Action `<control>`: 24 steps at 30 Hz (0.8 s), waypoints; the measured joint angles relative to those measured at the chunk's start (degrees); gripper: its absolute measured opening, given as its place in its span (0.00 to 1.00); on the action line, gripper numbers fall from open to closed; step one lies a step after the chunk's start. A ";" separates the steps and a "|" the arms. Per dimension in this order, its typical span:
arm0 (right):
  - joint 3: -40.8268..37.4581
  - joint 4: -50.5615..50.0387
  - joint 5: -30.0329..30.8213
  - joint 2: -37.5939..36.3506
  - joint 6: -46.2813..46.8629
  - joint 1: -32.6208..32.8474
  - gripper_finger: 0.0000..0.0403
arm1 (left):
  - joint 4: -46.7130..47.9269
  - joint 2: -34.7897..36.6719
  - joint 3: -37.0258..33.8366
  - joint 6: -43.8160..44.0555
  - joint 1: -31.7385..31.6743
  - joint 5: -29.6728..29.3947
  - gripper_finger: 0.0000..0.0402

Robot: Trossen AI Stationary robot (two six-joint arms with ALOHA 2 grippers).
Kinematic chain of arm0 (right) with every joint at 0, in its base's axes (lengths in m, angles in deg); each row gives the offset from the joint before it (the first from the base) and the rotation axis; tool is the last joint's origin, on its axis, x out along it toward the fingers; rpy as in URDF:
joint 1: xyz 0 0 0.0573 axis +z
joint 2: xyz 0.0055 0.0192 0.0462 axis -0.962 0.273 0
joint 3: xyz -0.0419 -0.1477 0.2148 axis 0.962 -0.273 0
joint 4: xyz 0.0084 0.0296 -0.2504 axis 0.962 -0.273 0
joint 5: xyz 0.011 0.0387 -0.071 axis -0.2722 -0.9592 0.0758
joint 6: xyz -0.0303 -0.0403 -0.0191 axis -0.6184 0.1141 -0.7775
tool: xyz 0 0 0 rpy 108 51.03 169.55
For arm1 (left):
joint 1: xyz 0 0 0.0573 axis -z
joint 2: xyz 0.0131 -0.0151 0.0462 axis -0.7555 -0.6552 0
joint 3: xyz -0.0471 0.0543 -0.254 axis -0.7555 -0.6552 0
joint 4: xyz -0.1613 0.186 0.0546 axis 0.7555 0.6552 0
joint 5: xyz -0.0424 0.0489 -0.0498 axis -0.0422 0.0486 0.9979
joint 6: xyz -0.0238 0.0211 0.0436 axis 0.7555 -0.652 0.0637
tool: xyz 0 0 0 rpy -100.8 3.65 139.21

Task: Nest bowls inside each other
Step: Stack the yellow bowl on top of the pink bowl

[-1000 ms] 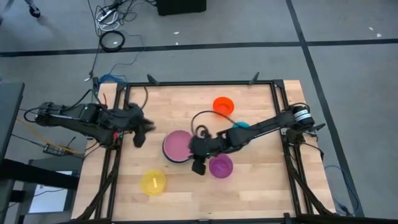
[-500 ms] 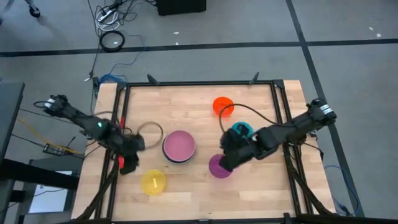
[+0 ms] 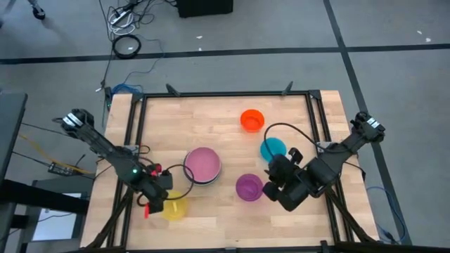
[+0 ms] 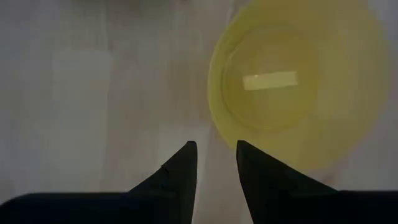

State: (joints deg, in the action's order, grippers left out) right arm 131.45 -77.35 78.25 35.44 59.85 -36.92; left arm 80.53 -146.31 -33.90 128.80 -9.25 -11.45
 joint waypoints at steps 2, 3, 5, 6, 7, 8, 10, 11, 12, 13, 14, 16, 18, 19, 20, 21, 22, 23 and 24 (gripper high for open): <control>-0.01 -0.05 0.08 0.00 0.89 0.31 0.24 | -0.14 -1.30 0.03 3.05 0.00 1.02 0.30; 0.00 -0.02 0.05 0.00 1.11 0.35 0.24 | 0.00 -1.67 0.27 4.48 0.00 1.77 0.30; -0.01 -0.04 -0.03 0.00 1.41 0.37 0.24 | -0.50 -2.18 0.88 6.24 0.13 3.04 0.30; -0.01 -0.02 -0.01 0.00 1.43 0.29 0.24 | -0.51 -2.23 1.00 7.05 0.21 3.03 0.30; -0.01 -0.04 -0.01 0.00 1.40 0.29 0.24 | -0.25 -2.23 1.02 7.28 0.30 3.07 0.30; -0.01 -0.04 -0.01 0.00 1.28 0.29 0.24 | -0.42 -2.23 1.09 7.30 0.33 3.05 0.30; -0.01 -0.06 -0.01 0.00 1.26 0.17 0.24 | -1.48 -2.23 1.11 7.47 0.33 2.72 0.30; 0.00 -0.03 -0.01 0.00 1.20 0.13 0.24 | -1.56 -2.23 1.11 8.12 0.33 2.54 0.30; -0.01 -0.04 -0.03 0.02 1.08 0.13 0.24 | -1.41 -2.32 1.11 8.99 0.33 2.23 0.30; -0.01 -0.04 -0.03 0.02 1.04 0.13 0.24 | -1.44 -2.66 1.11 10.14 0.33 1.80 0.30; -0.01 -0.04 -0.01 0.02 1.06 0.13 0.24 | -1.44 -3.25 1.11 10.83 0.33 1.65 0.30; -0.01 0.01 -0.03 0.02 1.07 0.13 0.24 | -1.41 -4.88 1.09 11.56 0.33 1.56 0.30; 0.00 0.02 -0.03 0.02 1.07 0.13 0.24 | -1.73 -6.84 1.07 11.53 0.35 2.31 0.30; 0.00 0.06 -0.03 0.02 1.06 0.13 0.24 | -1.92 -7.78 1.07 11.56 0.36 2.69 0.30; -0.01 0.10 -0.03 0.02 1.06 0.13 0.24 | -2.10 -8.55 1.07 11.53 0.37 2.64 0.30; -0.01 0.14 -0.05 0.02 1.06 0.13 0.24 | -2.41 -9.37 1.07 11.39 0.37 2.68 0.30; -0.01 0.16 -0.05 0.02 1.04 0.13 0.24 | -2.99 -10.11 1.07 11.27 0.37 2.62 0.30; -0.01 0.16 -0.03 0.02 1.04 0.13 0.24 | -3.56 -10.82 1.07 10.90 0.37 2.59 0.30; 0.01 0.18 -0.05 0.02 1.04 0.13 0.24 | -3.87 -11.35 1.07 10.52 0.37 2.45 0.30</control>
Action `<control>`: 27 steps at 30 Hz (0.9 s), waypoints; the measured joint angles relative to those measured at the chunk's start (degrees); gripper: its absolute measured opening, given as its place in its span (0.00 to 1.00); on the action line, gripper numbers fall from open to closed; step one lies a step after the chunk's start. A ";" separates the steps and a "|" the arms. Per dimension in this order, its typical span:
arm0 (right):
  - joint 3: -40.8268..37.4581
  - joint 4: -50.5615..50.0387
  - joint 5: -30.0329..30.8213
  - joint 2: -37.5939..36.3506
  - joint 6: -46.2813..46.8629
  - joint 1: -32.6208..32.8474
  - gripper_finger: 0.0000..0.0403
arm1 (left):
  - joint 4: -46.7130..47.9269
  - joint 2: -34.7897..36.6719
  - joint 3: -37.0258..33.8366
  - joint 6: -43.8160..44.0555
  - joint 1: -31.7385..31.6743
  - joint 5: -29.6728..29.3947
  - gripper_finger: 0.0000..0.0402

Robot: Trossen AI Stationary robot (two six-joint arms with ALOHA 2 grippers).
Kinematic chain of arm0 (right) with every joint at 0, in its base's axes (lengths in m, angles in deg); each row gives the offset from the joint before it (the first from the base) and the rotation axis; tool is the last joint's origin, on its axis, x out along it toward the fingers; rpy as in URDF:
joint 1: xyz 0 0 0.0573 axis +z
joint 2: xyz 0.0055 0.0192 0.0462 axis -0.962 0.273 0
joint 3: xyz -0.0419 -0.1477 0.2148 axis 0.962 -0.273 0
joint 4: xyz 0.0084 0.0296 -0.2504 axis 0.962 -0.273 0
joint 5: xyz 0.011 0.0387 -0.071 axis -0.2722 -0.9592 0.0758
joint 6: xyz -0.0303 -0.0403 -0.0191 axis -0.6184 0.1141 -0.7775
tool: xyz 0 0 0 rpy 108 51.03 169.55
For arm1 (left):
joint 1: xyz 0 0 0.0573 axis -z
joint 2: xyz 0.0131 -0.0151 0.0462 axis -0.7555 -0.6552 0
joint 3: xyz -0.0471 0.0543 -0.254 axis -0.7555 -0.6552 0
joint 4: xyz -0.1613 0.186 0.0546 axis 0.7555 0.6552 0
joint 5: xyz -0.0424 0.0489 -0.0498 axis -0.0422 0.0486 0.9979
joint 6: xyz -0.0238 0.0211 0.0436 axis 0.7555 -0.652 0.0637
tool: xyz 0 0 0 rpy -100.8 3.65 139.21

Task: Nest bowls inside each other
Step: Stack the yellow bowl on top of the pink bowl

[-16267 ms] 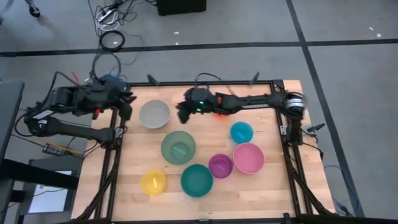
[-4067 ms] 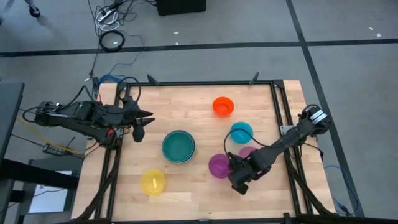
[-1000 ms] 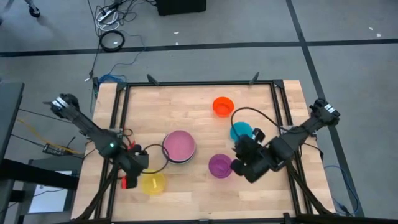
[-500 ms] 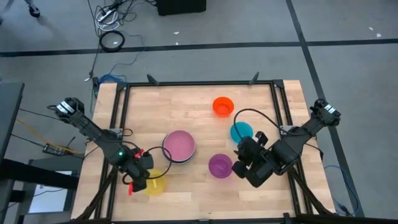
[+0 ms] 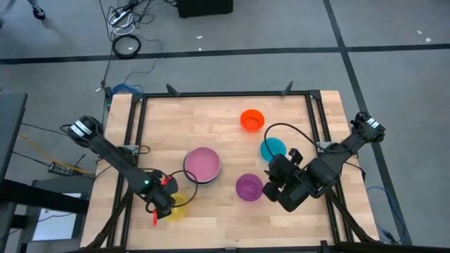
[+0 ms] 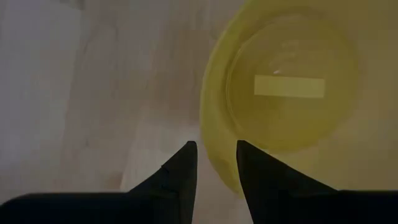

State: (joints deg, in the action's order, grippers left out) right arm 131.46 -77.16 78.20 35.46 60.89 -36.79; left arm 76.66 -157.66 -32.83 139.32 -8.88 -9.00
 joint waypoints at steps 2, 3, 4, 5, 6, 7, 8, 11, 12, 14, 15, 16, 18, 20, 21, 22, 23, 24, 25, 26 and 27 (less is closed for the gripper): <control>0.00 0.04 0.01 0.00 -0.01 -0.02 0.24 | -0.60 -0.81 0.00 -0.64 -0.04 -0.07 0.30; -0.02 0.06 0.02 0.00 -0.02 -0.02 0.24 | -0.71 -1.02 0.00 -1.10 -0.04 -0.09 0.29; -0.02 0.06 0.02 0.00 -0.02 -0.02 0.24 | -0.61 -1.09 0.00 -1.77 -0.04 -0.16 0.27; -0.02 0.05 0.02 0.00 -0.05 -0.02 0.24 | -0.59 -1.09 0.00 -2.12 -0.05 -0.14 0.24; -0.02 0.04 0.04 0.02 -0.07 -0.02 0.24 | -0.63 -1.07 0.00 -2.54 -0.15 -0.13 0.19; 0.00 0.04 0.04 0.02 -0.07 -0.02 0.24 | -0.64 -0.96 0.00 -3.24 -0.36 0.03 0.13; -0.02 0.07 0.08 0.02 -0.09 -0.02 0.24 | -0.72 -0.66 0.00 -3.84 -0.42 0.39 0.07; -0.02 0.04 0.23 0.02 -0.17 -0.02 0.24 | -0.49 1.01 1.08 -5.41 -0.44 0.38 0.02; -0.01 0.03 0.25 0.02 -0.18 -0.03 0.24 | -0.11 1.77 1.78 -6.22 -0.44 0.13 0.02; 0.00 0.01 0.86 0.04 -0.23 -0.02 0.24 | 2.45 3.82 4.11 -6.96 -0.82 -1.17 0.02; -0.02 0.01 1.33 0.04 -0.45 -0.02 0.24 | 4.21 4.96 5.77 -7.72 -1.30 -1.89 0.02; -0.02 0.02 1.63 0.04 -0.55 -0.05 0.24 | 6.38 6.19 7.57 -8.06 -1.74 -3.06 0.01; -0.02 0.02 1.90 0.04 -0.75 -0.27 0.24 | 11.93 8.42 11.76 -9.36 -2.75 -6.16 0.01; -0.02 0.05 1.97 0.04 -1.09 -0.50 0.24 | 14.70 10.56 16.42 -11.90 -3.99 -10.73 0.01; -0.02 0.01 2.24 0.04 -1.16 -0.70 0.24 | 15.20 11.73 18.37 -13.93 -4.64 -14.63 0.01; -0.04 0.07 3.04 0.04 -1.51 -0.78 0.24 | 15.63 12.84 19.97 -16.08 -5.65 -18.67 0.01; -0.26 0.36 4.09 0.04 -1.57 -0.80 0.24 | 15.86 13.67 21.36 -18.66 -7.11 -22.37 0.01; -0.59 0.30 5.37 0.04 -1.60 -1.05 0.24 | 15.55 14.11 22.42 -21.20 -9.11 -25.20 0.01; -0.92 0.39 6.54 0.04 -1.66 -1.37 0.24 | 14.96 14.32 23.08 -23.44 -11.56 -27.25 0.01; -1.27 0.61 7.42 0.07 -1.65 -1.84 0.24 | 14.09 14.35 23.25 -25.56 -14.25 -28.24 0.01; -1.57 0.70 8.00 0.07 -1.45 -2.51 0.24 | 12.62 14.24 23.18 -27.76 -16.86 -28.26 0.01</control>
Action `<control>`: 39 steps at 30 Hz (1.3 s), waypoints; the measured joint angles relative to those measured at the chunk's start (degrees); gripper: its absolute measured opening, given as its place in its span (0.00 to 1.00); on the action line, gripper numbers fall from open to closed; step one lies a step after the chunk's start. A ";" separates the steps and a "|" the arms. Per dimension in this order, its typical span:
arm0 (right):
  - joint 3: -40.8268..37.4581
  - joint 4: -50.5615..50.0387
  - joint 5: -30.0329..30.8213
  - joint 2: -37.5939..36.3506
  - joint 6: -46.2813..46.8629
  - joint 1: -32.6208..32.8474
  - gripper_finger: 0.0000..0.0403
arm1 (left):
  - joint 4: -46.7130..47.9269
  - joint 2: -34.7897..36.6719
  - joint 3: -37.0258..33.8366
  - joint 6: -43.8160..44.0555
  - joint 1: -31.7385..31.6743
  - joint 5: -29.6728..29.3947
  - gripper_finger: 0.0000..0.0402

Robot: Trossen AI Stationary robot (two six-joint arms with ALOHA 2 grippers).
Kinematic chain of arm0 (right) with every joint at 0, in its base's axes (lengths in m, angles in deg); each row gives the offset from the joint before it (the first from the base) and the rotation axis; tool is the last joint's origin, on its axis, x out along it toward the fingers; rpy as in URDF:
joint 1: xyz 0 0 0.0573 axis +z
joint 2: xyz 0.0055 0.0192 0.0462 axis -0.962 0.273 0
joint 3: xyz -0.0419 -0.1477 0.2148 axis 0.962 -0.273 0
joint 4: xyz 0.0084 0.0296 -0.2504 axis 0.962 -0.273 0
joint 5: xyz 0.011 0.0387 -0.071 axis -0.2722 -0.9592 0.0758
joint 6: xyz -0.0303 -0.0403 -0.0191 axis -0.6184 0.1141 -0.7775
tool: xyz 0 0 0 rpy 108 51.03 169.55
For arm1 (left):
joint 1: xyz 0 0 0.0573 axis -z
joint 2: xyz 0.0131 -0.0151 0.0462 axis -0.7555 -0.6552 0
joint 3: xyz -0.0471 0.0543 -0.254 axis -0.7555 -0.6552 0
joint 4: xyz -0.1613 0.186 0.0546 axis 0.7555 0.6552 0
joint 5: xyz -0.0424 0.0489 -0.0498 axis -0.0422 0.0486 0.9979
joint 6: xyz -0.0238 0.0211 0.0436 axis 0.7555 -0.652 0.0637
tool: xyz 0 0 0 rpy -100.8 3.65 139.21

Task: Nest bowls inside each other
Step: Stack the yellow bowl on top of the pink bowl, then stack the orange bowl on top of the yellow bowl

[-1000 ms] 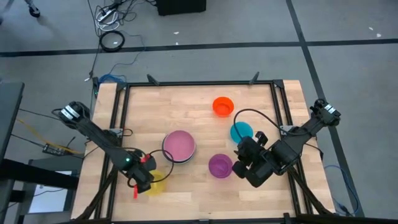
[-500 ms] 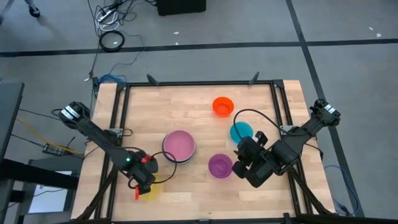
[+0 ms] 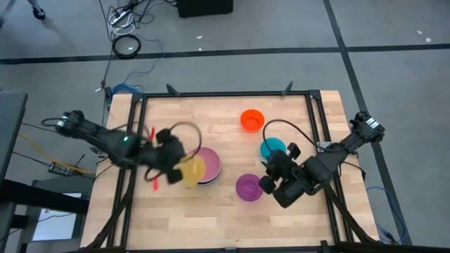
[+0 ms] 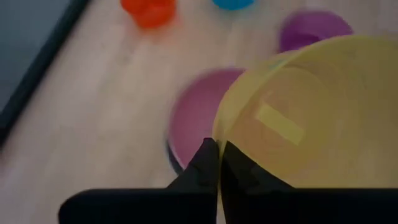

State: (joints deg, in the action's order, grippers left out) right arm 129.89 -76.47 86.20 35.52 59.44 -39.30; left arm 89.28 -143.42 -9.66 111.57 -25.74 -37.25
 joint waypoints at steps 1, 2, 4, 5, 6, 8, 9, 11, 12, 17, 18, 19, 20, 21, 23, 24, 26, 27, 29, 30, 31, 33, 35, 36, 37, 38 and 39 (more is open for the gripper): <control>-0.41 0.11 0.46 0.00 0.65 -0.67 0.24 | -1.81 -0.24 -0.11 -2.12 -2.58 0.38 0.01; -0.83 0.14 0.63 0.00 1.18 -1.44 0.24 | -4.27 -0.53 -0.42 -4.03 -4.79 1.14 0.01; -1.82 1.19 0.54 0.00 1.25 -2.97 0.24 | -7.67 -1.46 -1.26 -6.92 -9.11 4.41 0.01; -2.18 1.57 0.41 0.02 0.82 -3.61 0.24 | -8.74 -2.25 -1.72 -8.03 -11.14 6.44 0.01; -2.49 2.12 0.33 0.02 0.39 -4.11 0.24 | -9.16 -3.04 -2.11 -8.75 -12.71 8.62 0.01; -3.31 3.47 -0.01 0.02 -0.58 -4.99 0.24 | -8.38 -5.01 -2.69 -9.49 -15.30 11.79 0.01; -3.71 4.12 -0.28 0.02 -1.23 -5.36 0.24 | -7.67 -5.84 -2.72 -9.87 -16.27 13.17 0.01; -4.16 5.26 -0.51 0.02 -2.30 -5.78 0.23 | -7.84 -7.36 -2.72 -10.45 -17.36 16.00 0.04; -4.48 5.80 -0.50 -0.01 -2.79 -5.96 0.23 | -8.02 -8.05 -2.72 -10.92 -17.71 17.23 0.06; -6.33 8.19 -0.73 0.00 -3.57 -6.54 0.24 | -9.81 -9.63 -2.72 -11.72 -18.88 19.93 0.20; -6.53 8.29 -1.05 0.00 -3.57 -6.58 0.24 | -9.87 -9.72 -2.72 -11.57 -19.02 20.09 0.23; -6.72 8.27 -1.35 0.00 -3.60 -6.58 0.24 | -9.83 -9.79 -2.72 -11.51 -19.20 20.17 0.26; -6.84 8.35 -1.40 0.00 -3.61 -6.63 0.24 | -9.90 -9.82 -2.72 -11.51 -19.27 20.16 0.28; -6.93 8.47 -1.40 0.00 -3.60 -6.63 0.24 | -10.03 -9.83 -2.72 -11.51 -19.25 20.19 0.30; -7.04 8.40 -1.42 0.00 -3.63 -6.63 0.23 | -10.37 -9.84 -2.69 -11.49 -19.23 20.33 0.34; -7.06 8.47 -1.35 0.00 -3.62 -6.68 0.23 | -10.34 -9.86 -2.62 -11.49 -19.23 20.36 0.35; -7.06 8.46 -1.03 0.00 -3.64 -7.16 0.23 | -10.40 -9.86 -2.26 -11.49 -19.23 20.38 0.37; -7.06 8.44 -0.75 0.00 -3.68 -7.66 0.24 | -10.47 -9.86 -2.00 -11.58 -19.23 20.38 0.37; -7.06 8.30 0.54 0.00 -4.15 -9.42 0.23 | -10.30 -9.83 -0.93 -12.05 -19.23 20.35 0.38; -7.06 8.26 1.31 0.00 -5.07 -10.72 0.23 | -10.40 -9.58 -0.14 -12.79 -19.21 20.35 0.38; -7.06 8.31 1.96 0.00 -6.24 -12.28 0.23 | -10.41 -9.44 0.89 -13.37 -19.10 20.34 0.38; -7.06 8.76 1.97 0.00 -9.57 -16.31 0.23 | -10.60 -8.96 3.68 -14.89 -18.75 20.31 0.38; -7.06 10.34 0.12 0.00 -13.45 -21.53 0.23 | -10.58 -8.27 6.67 -16.58 -17.97 20.27 0.38; -7.06 11.38 -1.65 0.07 -15.68 -24.42 0.23 | -10.61 -7.87 8.54 -17.58 -17.57 20.28 0.38; -7.06 12.64 -3.64 0.26 -17.80 -27.42 0.23 | -10.80 -7.35 10.18 -18.33 -17.06 20.29 0.38; -7.06 14.14 -6.06 0.54 -20.04 -30.44 0.23 | -10.61 -7.06 11.91 -19.16 -16.57 20.29 0.38; -7.06 15.86 -9.06 1.01 -22.22 -33.41 0.23 | -10.47 -6.65 13.77 -19.88 -16.13 20.27 0.38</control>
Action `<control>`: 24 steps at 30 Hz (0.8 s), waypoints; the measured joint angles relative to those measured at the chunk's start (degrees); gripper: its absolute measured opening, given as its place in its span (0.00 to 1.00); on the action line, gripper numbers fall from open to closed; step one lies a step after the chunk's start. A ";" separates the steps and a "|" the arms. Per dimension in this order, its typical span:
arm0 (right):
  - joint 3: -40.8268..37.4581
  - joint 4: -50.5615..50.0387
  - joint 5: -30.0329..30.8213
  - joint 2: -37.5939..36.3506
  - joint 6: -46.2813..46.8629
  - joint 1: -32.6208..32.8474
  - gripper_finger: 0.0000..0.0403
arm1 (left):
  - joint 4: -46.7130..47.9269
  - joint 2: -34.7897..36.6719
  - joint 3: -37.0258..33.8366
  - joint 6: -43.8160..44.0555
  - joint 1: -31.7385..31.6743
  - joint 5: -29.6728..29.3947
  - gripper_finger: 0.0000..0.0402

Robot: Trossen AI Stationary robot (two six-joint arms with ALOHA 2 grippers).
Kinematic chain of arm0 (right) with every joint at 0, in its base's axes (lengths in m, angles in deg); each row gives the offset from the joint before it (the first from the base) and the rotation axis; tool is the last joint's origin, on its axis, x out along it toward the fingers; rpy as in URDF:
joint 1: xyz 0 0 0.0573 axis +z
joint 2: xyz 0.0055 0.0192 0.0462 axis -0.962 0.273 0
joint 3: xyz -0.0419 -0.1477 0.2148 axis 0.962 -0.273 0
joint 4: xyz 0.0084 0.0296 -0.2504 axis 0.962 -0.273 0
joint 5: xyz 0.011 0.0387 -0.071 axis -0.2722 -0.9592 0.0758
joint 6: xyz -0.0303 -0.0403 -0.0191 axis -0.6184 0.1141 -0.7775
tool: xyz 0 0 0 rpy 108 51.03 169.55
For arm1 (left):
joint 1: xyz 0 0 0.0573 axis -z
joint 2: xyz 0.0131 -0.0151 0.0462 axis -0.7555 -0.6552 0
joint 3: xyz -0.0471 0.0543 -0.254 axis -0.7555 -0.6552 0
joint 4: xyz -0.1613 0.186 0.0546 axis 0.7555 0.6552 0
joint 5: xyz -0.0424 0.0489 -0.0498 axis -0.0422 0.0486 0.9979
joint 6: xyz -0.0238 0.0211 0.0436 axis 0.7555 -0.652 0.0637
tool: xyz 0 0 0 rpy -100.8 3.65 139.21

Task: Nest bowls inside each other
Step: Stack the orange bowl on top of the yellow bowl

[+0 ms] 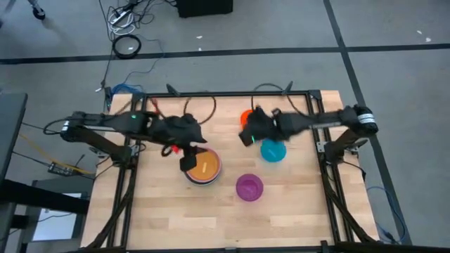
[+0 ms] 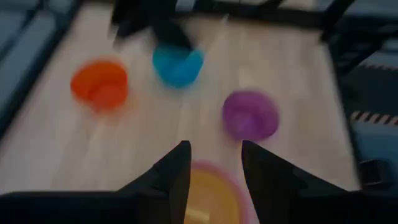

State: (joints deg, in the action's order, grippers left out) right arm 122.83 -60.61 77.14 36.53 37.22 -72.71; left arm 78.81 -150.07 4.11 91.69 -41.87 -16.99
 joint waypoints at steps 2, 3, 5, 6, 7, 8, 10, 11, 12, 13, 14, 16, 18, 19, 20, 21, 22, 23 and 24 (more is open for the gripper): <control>0.02 3.67 -7.39 1.58 -4.22 -5.99 0.23 | 0.47 0.84 3.32 -1.22 1.13 -0.11 0.38; 0.02 5.77 -11.29 2.81 -6.34 -8.59 0.23 | 0.59 1.36 4.89 -1.92 1.61 -0.15 0.38; 0.02 9.32 -17.42 5.81 -10.32 -12.92 0.23 | 1.14 2.45 7.29 -2.49 2.81 -0.39 0.38; 0.02 11.09 -19.73 7.34 -12.01 -14.52 0.23 | 1.63 3.12 8.14 -2.51 3.30 -0.42 0.38; 0.02 12.89 -21.86 8.94 -13.43 -15.83 0.23 | 2.01 3.76 8.79 -2.49 3.82 -0.75 0.38; 0.02 14.29 -23.72 10.40 -14.27 -16.90 0.23 | 2.50 4.37 9.10 -2.47 4.41 -1.31 0.38; 0.02 15.22 -26.01 13.11 -15.12 -18.21 0.23 | 3.55 6.00 9.11 -2.36 5.30 -2.89 0.38; 0.02 15.40 -26.15 14.23 -15.20 -18.58 0.23 | 4.55 6.77 9.11 -1.99 5.85 -3.91 0.38; 0.02 15.21 -26.14 15.17 -15.34 -18.79 0.23 | 5.81 7.58 9.11 -1.03 6.28 -4.91 0.38; 0.02 15.05 -26.14 15.99 -15.43 -18.92 0.23 | 7.13 8.24 9.11 -0.35 6.55 -6.17 0.38; 0.02 14.93 -26.18 16.77 -15.46 -18.94 0.23 | 8.21 8.81 9.14 0.65 6.87 -7.54 0.38; 0.02 14.74 -26.22 17.89 -15.54 -18.85 0.23 | 11.03 9.72 9.13 2.11 7.37 -10.14 0.38; 0.02 14.81 -26.18 18.57 -15.51 -18.61 0.23 | 12.80 10.28 9.09 3.27 7.61 -12.15 0.38; 0.02 14.57 -26.14 18.76 -15.51 -18.50 0.23 | 13.50 10.42 9.09 3.60 7.63 -12.89 0.38; 0.02 14.43 -25.84 19.01 -15.49 -18.48 0.22 | 13.85 10.59 9.09 3.73 7.61 -13.58 0.38; 0.04 14.83 -25.24 19.37 -15.47 -18.46 0.22 | 14.04 10.69 9.09 3.73 7.63 -14.14 0.38; 0.04 14.85 -25.14 19.61 -15.47 -18.46 0.22 | 14.13 10.71 9.09 3.75 7.61 -14.28 0.38; 0.01 14.45 -25.11 19.77 -15.49 -18.46 0.22 | 14.17 10.71 9.09 3.74 7.61 -14.34 0.38; 0.01 14.63 -25.02 20.31 -15.48 -18.46 0.21 | 14.14 10.68 9.09 3.73 7.63 -14.35 0.38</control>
State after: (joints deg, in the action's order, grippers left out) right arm 122.84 -45.98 52.12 56.85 21.74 -91.17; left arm 92.95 -139.39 13.20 95.42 -34.24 -31.34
